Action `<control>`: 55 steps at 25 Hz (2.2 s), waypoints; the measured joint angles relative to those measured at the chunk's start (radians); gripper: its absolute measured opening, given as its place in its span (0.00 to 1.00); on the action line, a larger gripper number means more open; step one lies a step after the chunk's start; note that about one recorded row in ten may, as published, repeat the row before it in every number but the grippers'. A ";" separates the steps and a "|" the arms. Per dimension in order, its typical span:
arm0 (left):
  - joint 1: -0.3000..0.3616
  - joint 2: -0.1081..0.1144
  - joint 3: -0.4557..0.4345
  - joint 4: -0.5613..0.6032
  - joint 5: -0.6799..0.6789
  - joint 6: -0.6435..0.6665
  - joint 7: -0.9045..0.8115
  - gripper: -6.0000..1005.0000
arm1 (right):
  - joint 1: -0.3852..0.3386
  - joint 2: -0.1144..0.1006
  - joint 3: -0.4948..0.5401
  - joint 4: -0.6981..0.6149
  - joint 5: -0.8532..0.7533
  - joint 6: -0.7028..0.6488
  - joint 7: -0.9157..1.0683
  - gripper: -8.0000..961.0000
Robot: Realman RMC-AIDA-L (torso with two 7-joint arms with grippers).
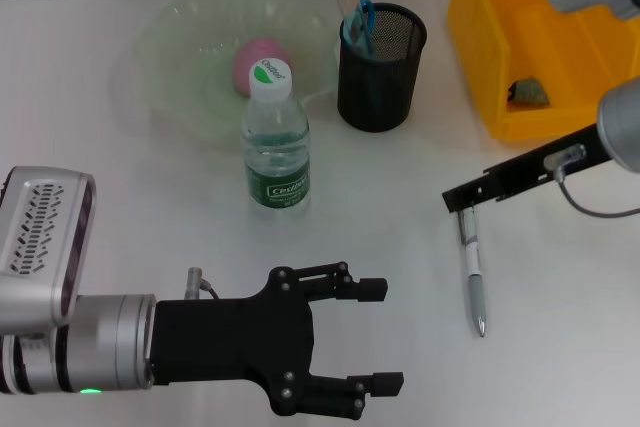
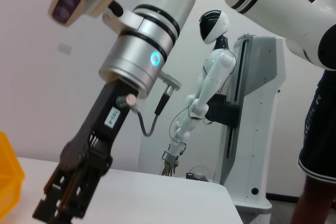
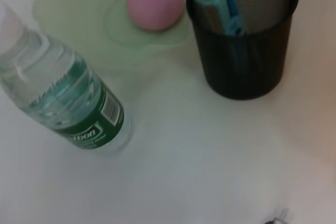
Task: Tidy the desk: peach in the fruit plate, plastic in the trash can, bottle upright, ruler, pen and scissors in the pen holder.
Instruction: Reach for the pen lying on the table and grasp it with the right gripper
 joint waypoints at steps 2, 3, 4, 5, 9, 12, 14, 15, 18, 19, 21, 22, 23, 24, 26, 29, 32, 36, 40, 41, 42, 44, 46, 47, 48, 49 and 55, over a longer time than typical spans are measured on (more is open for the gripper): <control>0.000 0.000 0.000 0.000 0.000 0.000 -0.005 0.81 | 0.008 0.002 -0.002 0.028 0.002 0.000 0.004 0.86; 0.000 0.000 0.000 0.000 0.000 0.000 -0.006 0.81 | 0.012 0.003 0.001 0.045 0.003 0.001 0.005 0.86; 0.000 0.000 0.000 0.000 0.000 0.000 -0.006 0.81 | 0.017 0.004 0.006 0.062 0.004 0.003 0.006 0.86; 0.000 0.000 0.000 0.000 0.000 0.000 -0.006 0.81 | 0.020 0.004 0.012 0.080 0.004 0.004 0.007 0.86; 0.001 0.000 0.001 0.000 0.000 0.000 -0.006 0.81 | 0.025 0.004 0.031 0.130 -0.007 0.012 0.007 0.86; -0.001 0.000 0.001 0.000 0.000 0.000 -0.006 0.81 | 0.033 0.003 0.032 0.162 -0.025 0.023 0.007 0.86; -0.003 0.000 0.001 0.000 0.000 0.000 -0.006 0.81 | 0.045 0.002 0.032 0.188 -0.028 0.034 0.007 0.86; -0.004 0.000 0.002 0.000 0.000 0.000 -0.006 0.81 | 0.051 0.001 0.032 0.203 -0.028 0.039 0.007 0.86; -0.006 0.000 0.002 0.000 0.000 0.000 -0.006 0.81 | 0.072 -0.001 0.032 0.247 -0.029 0.058 0.007 0.86; -0.006 0.000 0.001 0.000 0.000 0.000 -0.007 0.81 | 0.078 -0.001 0.032 0.258 -0.029 0.064 0.007 0.86; -0.006 0.000 0.002 0.001 0.000 0.000 -0.007 0.81 | 0.092 -0.001 0.030 0.282 -0.034 0.073 0.007 0.86; -0.006 0.000 0.001 0.001 0.000 0.001 -0.007 0.81 | 0.100 -0.001 0.030 0.295 -0.037 0.076 0.007 0.86; -0.006 0.000 0.002 0.001 0.000 0.001 -0.007 0.81 | 0.108 -0.001 0.030 0.306 -0.041 0.079 0.007 0.86; -0.006 0.000 0.002 0.001 0.000 0.001 -0.007 0.81 | 0.117 -0.001 0.030 0.318 -0.046 0.080 0.007 0.86; -0.006 0.000 0.002 0.002 0.000 0.001 -0.008 0.81 | 0.133 -0.001 0.031 0.338 -0.051 0.084 0.007 0.86; -0.006 0.000 0.002 0.001 0.000 0.001 -0.008 0.81 | 0.159 -0.002 0.032 0.369 -0.055 0.087 0.007 0.86; -0.004 0.000 0.002 0.001 0.000 0.001 -0.008 0.81 | 0.191 -0.002 0.032 0.402 -0.079 0.088 0.007 0.86; -0.003 0.000 0.001 0.000 0.000 0.001 -0.007 0.81 | 0.230 -0.001 0.029 0.447 -0.098 0.088 0.007 0.86; -0.001 0.000 0.002 0.000 0.000 0.001 -0.005 0.81 | 0.247 -0.001 0.024 0.462 -0.101 0.088 0.007 0.86; -0.001 0.000 0.002 0.000 0.000 0.001 -0.005 0.81 | 0.248 -0.001 0.023 0.463 -0.102 0.087 0.006 0.86; -0.001 0.000 0.002 0.000 0.000 0.001 -0.005 0.81 | 0.250 -0.001 0.022 0.463 -0.102 0.088 0.006 0.86; -0.001 0.000 0.001 0.000 0.000 0.001 -0.004 0.81 | 0.251 -0.001 0.022 0.463 -0.102 0.087 0.006 0.86; 0.000 0.000 0.001 0.000 0.000 0.001 -0.002 0.81 | 0.253 -0.001 0.021 0.464 -0.103 0.087 0.006 0.86; 0.000 0.000 0.001 0.000 0.000 0.001 -0.002 0.81 | 0.255 -0.001 0.019 0.464 -0.104 0.087 0.006 0.85; 0.000 0.000 0.001 0.000 0.000 0.001 -0.002 0.81 | 0.256 -0.001 0.017 0.464 -0.106 0.087 0.006 0.85; 0.000 0.000 0.001 0.000 0.000 0.001 -0.001 0.81 | 0.257 -0.001 0.014 0.464 -0.110 0.087 0.006 0.85; 0.000 0.000 0.001 0.000 0.000 0.001 -0.002 0.81 | 0.265 -0.001 0.008 0.471 -0.126 0.084 0.006 0.84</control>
